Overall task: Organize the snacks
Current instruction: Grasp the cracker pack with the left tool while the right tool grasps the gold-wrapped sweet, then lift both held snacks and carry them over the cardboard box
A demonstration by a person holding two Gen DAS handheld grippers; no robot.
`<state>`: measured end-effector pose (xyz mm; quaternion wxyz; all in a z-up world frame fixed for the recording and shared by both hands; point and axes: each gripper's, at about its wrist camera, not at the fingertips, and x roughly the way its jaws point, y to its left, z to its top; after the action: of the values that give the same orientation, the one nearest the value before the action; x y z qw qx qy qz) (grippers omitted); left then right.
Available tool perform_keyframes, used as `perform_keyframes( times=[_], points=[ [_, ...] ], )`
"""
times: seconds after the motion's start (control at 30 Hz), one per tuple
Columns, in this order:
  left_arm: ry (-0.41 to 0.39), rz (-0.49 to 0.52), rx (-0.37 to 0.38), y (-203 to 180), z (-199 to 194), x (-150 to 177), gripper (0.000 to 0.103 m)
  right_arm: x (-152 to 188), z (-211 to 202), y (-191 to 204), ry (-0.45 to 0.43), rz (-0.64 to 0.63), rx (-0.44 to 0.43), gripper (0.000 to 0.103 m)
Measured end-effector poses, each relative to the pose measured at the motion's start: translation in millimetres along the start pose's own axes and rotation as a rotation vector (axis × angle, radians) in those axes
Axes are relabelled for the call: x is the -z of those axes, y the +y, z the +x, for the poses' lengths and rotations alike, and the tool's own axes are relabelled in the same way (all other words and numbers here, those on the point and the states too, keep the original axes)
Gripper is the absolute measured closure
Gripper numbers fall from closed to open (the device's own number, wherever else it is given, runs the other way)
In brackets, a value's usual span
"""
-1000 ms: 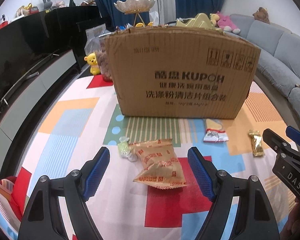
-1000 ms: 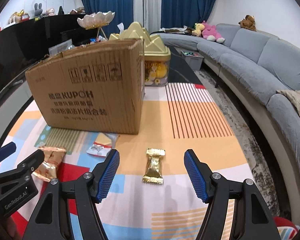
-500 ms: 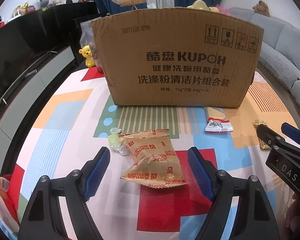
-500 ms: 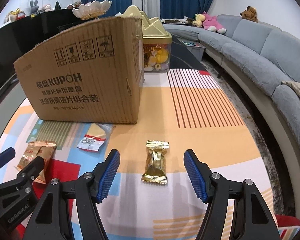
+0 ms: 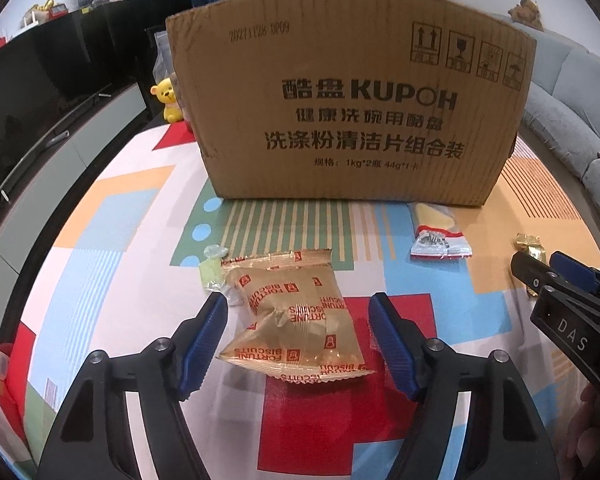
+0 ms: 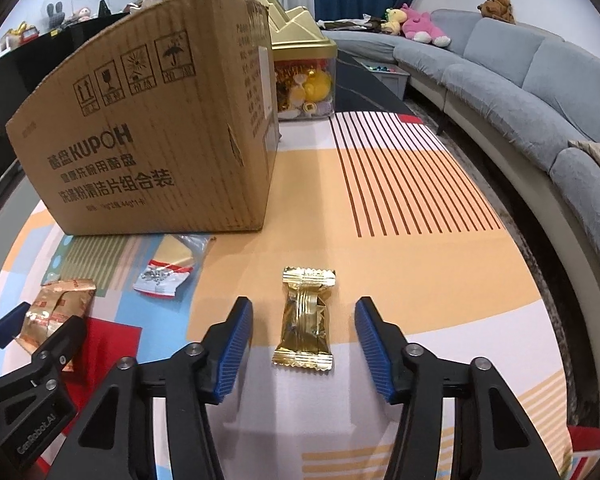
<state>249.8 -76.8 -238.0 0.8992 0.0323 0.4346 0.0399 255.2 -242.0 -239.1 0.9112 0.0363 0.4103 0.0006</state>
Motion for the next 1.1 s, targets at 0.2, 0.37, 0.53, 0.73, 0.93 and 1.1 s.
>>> perform_keyframes(
  times=[0.2, 0.37, 0.53, 0.73, 0.93, 1.1],
  points=[
    [0.0, 0.002, -0.003, 2.9, 3.5, 0.6, 0.044, -0.1, 1.4, 1.3, -0.004, -0.005, 0.005, 0.069],
    [-0.005, 0.003, 0.0, 3.9, 2.2, 0.9, 0.047, -0.7, 2.0, 1.4, -0.001, -0.008, -0.005, 0.081],
    [-0.029, 0.022, 0.0, 0.3, -7.3, 1.4, 0.048, -2.4, -4.1, 0.9, -0.011, 0.0, -0.011, 0.082],
    [-0.045, 0.019, -0.002, 2.0, -17.6, -3.6, 0.048, -8.0, -18.5, 4.9, -0.045, -0.007, -0.022, 0.082],
    [-0.073, 0.022, -0.009, 4.2, -34.6, -9.6, 0.049, -10.7, -35.5, 8.1, -0.078, -0.019, -0.025, 0.082],
    [-0.1, 0.031, -0.017, 3.2, -50.9, -15.4, 0.049, -13.3, -51.4, 5.8, -0.097, -0.015, -0.028, 0.082]
  ],
)
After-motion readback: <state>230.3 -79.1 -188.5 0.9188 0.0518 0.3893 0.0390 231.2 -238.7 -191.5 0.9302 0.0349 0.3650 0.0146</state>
